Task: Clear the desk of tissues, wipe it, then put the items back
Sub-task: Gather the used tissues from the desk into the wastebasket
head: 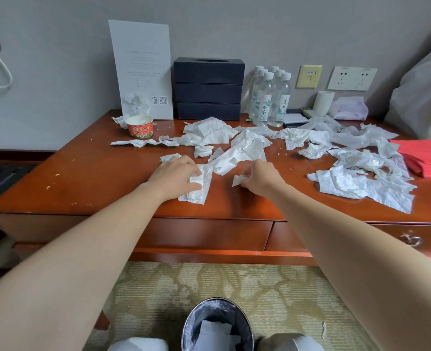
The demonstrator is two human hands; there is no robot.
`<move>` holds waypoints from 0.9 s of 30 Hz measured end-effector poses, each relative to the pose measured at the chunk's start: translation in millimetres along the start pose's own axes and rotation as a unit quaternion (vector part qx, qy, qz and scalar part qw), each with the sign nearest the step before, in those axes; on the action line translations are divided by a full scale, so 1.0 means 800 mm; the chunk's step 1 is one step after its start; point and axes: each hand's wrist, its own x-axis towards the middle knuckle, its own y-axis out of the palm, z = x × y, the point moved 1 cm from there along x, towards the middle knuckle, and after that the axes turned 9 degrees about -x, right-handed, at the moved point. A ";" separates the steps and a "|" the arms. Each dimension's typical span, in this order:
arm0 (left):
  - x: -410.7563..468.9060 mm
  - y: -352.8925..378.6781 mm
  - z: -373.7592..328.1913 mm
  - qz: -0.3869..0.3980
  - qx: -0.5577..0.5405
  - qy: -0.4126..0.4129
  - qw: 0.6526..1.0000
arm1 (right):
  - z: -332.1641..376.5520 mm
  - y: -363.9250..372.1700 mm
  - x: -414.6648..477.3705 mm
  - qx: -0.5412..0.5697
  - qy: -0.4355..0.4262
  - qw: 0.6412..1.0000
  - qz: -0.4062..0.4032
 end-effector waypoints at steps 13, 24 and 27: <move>-0.013 0.013 0.007 0.053 -0.030 -0.037 0.997 | -0.012 0.011 -0.019 0.038 0.003 0.998 -0.051; -0.017 0.009 -0.016 -0.112 -0.048 -0.003 0.993 | -0.002 0.005 -0.030 0.045 0.028 0.998 -0.035; -0.021 0.000 -0.023 -0.140 -0.043 -0.006 0.989 | 0.004 -0.005 -0.038 0.054 0.018 0.997 -0.046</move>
